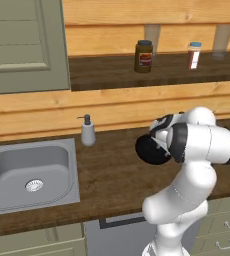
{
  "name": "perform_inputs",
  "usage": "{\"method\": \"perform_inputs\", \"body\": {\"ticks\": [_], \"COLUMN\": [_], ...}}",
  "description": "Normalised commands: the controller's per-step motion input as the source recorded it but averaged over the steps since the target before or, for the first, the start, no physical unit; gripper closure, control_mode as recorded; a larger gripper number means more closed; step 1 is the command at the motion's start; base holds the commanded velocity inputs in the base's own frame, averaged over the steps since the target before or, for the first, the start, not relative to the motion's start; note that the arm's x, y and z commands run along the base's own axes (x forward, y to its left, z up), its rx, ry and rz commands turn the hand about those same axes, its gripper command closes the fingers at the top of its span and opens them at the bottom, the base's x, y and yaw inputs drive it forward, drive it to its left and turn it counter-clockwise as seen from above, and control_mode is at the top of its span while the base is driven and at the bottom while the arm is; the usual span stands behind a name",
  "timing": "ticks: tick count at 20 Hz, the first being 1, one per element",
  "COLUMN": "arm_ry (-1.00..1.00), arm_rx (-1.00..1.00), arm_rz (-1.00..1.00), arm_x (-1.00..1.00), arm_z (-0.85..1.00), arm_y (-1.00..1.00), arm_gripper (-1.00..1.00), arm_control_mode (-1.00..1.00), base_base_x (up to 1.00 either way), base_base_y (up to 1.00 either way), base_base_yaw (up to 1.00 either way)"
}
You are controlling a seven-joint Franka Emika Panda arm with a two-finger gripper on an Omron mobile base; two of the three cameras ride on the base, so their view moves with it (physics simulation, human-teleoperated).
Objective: Pick up the bowls on the counter and stack them on top of one another in the open cabinet. Place the smaller bowl on top of the larger bowl.
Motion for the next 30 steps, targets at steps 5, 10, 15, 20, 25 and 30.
{"method": "perform_inputs", "body": {"ticks": [5,10,15,20,25,30], "arm_ry": [0.00,0.00,0.00,0.00,0.00,-0.02], "arm_rx": [0.00,0.03,0.05,0.10,0.11,0.08], "arm_rz": [0.00,0.00,0.00,0.00,0.00,0.01], "arm_x": [-0.36,-0.15,-0.17,-0.55,-0.46,0.38], "arm_z": [0.18,0.33,0.52,0.14,-0.17,-0.46], "arm_y": [-0.16,-0.27,-0.04,-0.33,-0.38,0.04], "arm_gripper": [-1.00,-1.00,-1.00,-1.00,-1.00,-1.00], "arm_control_mode": [-1.00,-1.00,-1.00,-1.00,-1.00,-1.00], "base_base_x": [0.00,0.00,0.00,0.00,0.00,0.00], "base_base_y": [0.00,0.00,0.00,0.00,0.00,0.00], "base_base_yaw": [0.00,0.00,0.00,0.00,0.00,0.00]}}
